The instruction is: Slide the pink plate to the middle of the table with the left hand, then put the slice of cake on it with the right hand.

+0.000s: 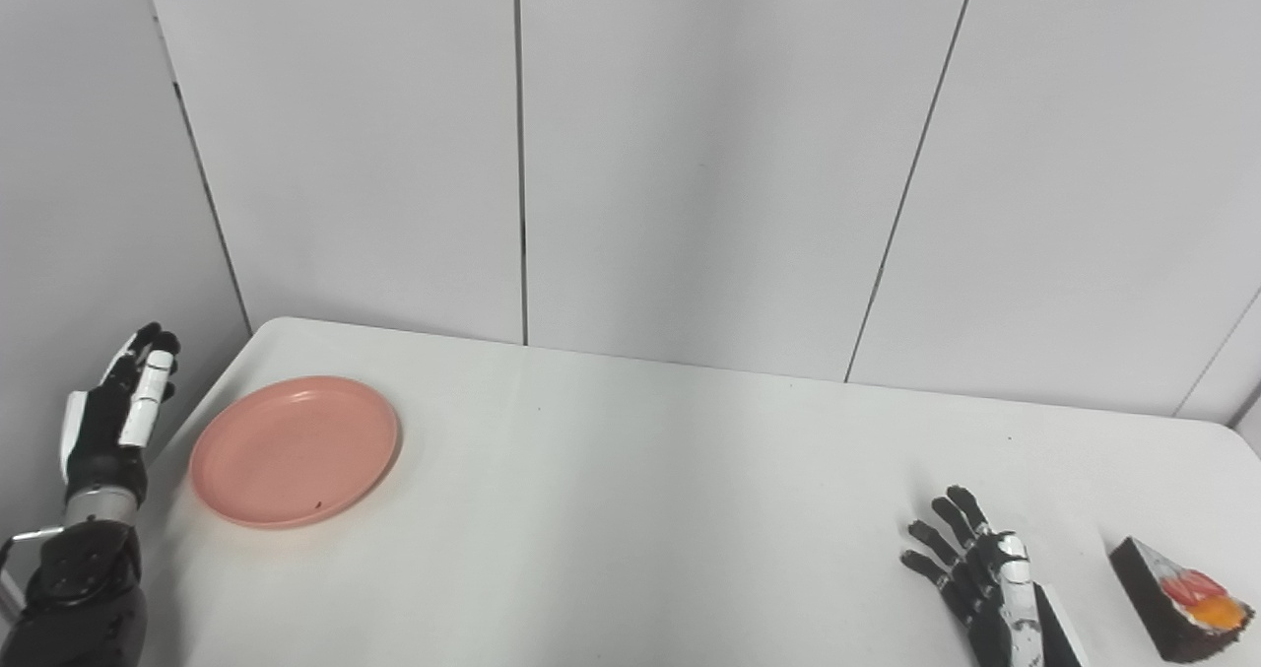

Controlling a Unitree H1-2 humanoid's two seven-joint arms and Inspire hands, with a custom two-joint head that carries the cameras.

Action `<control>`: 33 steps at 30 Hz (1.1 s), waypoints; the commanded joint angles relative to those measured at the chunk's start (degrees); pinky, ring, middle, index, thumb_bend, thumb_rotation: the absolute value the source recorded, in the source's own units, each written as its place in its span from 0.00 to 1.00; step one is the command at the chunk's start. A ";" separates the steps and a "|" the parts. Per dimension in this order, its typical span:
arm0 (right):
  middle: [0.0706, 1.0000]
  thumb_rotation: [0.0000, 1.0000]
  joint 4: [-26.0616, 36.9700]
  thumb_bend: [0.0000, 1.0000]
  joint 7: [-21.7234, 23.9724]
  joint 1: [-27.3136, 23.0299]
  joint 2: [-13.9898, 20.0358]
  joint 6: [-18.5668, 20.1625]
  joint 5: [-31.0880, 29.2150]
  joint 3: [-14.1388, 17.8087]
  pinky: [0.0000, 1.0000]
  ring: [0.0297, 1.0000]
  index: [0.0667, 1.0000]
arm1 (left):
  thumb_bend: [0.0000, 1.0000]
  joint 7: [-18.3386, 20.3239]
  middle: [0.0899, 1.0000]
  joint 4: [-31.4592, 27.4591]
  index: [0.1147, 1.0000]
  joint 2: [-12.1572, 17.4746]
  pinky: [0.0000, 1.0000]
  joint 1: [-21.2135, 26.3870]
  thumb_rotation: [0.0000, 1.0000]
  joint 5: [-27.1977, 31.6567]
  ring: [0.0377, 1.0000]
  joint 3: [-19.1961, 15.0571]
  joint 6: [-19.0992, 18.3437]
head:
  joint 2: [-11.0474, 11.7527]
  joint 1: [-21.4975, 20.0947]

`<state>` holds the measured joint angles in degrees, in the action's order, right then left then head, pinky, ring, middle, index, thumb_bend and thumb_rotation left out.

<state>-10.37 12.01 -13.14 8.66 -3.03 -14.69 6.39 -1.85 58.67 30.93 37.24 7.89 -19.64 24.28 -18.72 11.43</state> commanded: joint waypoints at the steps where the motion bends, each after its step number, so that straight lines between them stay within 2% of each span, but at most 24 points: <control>1: 0.93 0.99 -0.75 0.72 0.04 2.13 -0.38 1.68 -0.50 -0.18 0.81 0.86 0.93 | 0.76 0.57 0.86 -0.54 0.85 1.31 0.87 1.85 0.84 0.91 0.89 -0.03 2.44 | -0.07 -0.08; 4: 0.93 0.99 -0.80 0.72 0.22 2.07 -0.30 1.68 -0.60 -0.20 0.81 0.86 0.94 | 0.74 0.64 0.85 -1.09 0.84 0.35 0.85 1.34 0.83 1.19 0.88 0.34 1.92 | -0.42 -0.39; 11: 0.92 0.98 -1.19 0.73 -0.38 1.82 -0.34 1.43 0.23 -0.25 0.79 0.84 0.93 | 0.79 0.69 0.83 -3.45 0.84 -1.84 0.82 -0.12 0.81 0.90 0.87 2.01 0.28 | -0.64 -0.63; 15: 0.92 0.98 -1.53 0.74 -0.30 1.71 -0.31 1.12 0.30 -0.33 0.78 0.84 0.93 | 0.75 -0.06 0.82 -4.74 0.82 -2.65 0.79 -0.81 0.83 -0.90 0.86 4.10 -0.34 | -0.68 -1.10; 17: 0.92 0.97 -1.52 0.74 -0.40 1.73 -0.32 0.92 0.51 -0.36 0.78 0.85 0.93 | 0.77 0.08 0.83 -5.06 0.82 -3.02 0.78 -0.94 0.82 -1.20 0.86 4.79 -0.69 | -0.89 -1.19; 22: 0.92 0.95 -1.24 0.75 -0.54 1.82 -0.45 1.04 0.53 -0.22 0.77 0.84 0.92 | 0.79 0.58 0.84 -5.94 0.84 -3.94 0.79 -1.06 0.83 -1.34 0.86 6.31 -2.62 | -1.01 -1.29; 26: 0.92 0.96 -1.81 0.74 -0.45 1.70 -0.21 0.07 1.28 -0.46 0.76 0.84 0.92 | 0.76 0.32 0.85 -5.37 0.85 -4.80 0.79 -0.98 0.83 -1.75 0.86 7.65 -3.23 | -1.13 -1.38; 31: 0.91 0.96 -1.70 0.72 -0.68 1.63 -0.31 0.09 1.79 -0.57 0.76 0.84 0.91 | 0.73 0.63 0.83 -5.59 0.85 -5.79 0.77 -1.01 0.84 -1.22 0.83 8.18 -3.21 | -1.17 -1.47; 33: 0.91 0.96 -1.69 0.71 -0.71 1.60 -0.35 0.13 1.83 -0.62 0.76 0.84 0.91 | 0.74 1.79 0.83 -6.24 0.85 -6.67 0.77 -0.93 0.83 0.82 0.84 7.41 -4.34 | -1.18 -1.51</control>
<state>-10.67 11.26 -13.13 8.72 -3.08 -13.25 6.34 -2.13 53.31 25.91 35.21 8.17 -12.84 21.31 -19.86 9.84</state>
